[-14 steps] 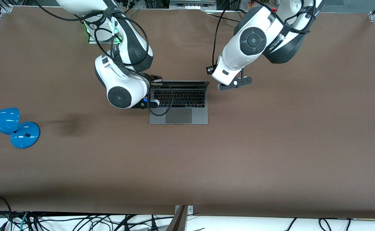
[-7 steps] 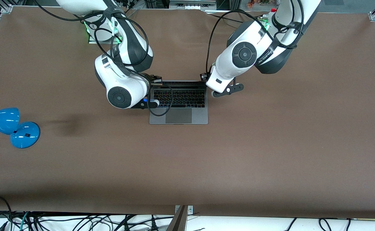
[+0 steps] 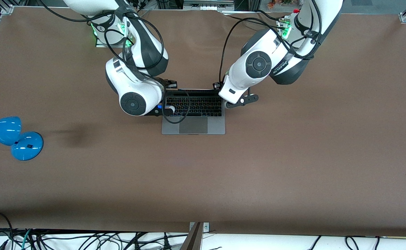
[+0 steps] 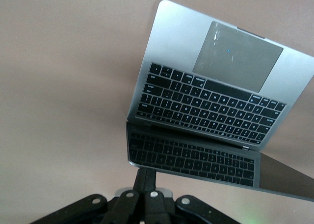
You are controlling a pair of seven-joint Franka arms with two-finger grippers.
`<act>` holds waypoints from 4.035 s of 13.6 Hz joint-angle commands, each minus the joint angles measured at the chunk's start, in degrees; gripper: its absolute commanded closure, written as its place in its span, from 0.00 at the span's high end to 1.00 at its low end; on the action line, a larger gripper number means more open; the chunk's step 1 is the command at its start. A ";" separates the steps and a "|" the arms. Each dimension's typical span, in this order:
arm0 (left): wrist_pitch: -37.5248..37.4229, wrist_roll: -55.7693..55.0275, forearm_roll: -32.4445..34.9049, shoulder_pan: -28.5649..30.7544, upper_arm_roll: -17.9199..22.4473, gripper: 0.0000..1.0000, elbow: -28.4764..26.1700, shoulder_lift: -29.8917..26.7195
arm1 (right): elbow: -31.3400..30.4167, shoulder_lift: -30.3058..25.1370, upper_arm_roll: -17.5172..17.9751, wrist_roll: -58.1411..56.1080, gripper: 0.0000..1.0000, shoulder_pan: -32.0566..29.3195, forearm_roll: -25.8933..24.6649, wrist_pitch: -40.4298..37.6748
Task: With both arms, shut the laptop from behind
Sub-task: 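Lower both grippers behind the open laptop screen's back, then push the screen forward with both grippers, folding it toward the keyboard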
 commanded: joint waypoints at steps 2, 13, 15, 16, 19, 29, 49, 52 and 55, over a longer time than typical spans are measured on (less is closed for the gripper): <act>2.29 -0.66 1.36 -0.84 0.03 0.00 1.19 3.28 | 0.13 -0.07 -0.50 0.65 0.00 0.71 -0.22 -0.33; 2.56 -0.66 2.59 -0.84 0.03 0.00 1.98 4.51 | 0.13 1.68 -0.94 0.04 0.00 -0.34 -4.18 5.47; 2.56 -0.66 2.59 -0.84 0.03 0.00 1.98 4.60 | 0.21 1.77 -0.94 -0.05 0.00 -0.34 -5.05 5.65; 2.47 -0.66 2.59 -0.84 0.03 0.00 1.98 4.60 | 0.21 1.86 -0.94 -0.05 0.00 -0.34 -5.49 5.82; 2.47 -0.66 2.59 -0.84 0.03 0.00 2.24 5.12 | 0.30 1.95 -1.82 -0.14 0.00 -0.34 -5.49 7.31; 2.56 -1.70 5.05 -1.02 0.12 0.00 6.19 9.24 | 0.74 3.09 -2.70 -0.84 0.00 -0.34 -5.49 12.58; 3.26 -3.82 9.97 -2.60 1.87 0.00 11.39 16.46 | 4.78 8.01 -3.84 -4.27 0.00 -0.43 -5.49 15.93; 4.14 -3.82 11.54 -3.47 2.57 0.00 11.39 16.64 | 4.78 8.89 -3.84 -4.27 0.00 -0.52 -5.49 17.77; 4.58 -3.82 11.64 -3.48 2.75 0.00 11.91 17.86 | 4.78 9.68 -3.84 -4.71 0.00 -0.52 -5.49 19.79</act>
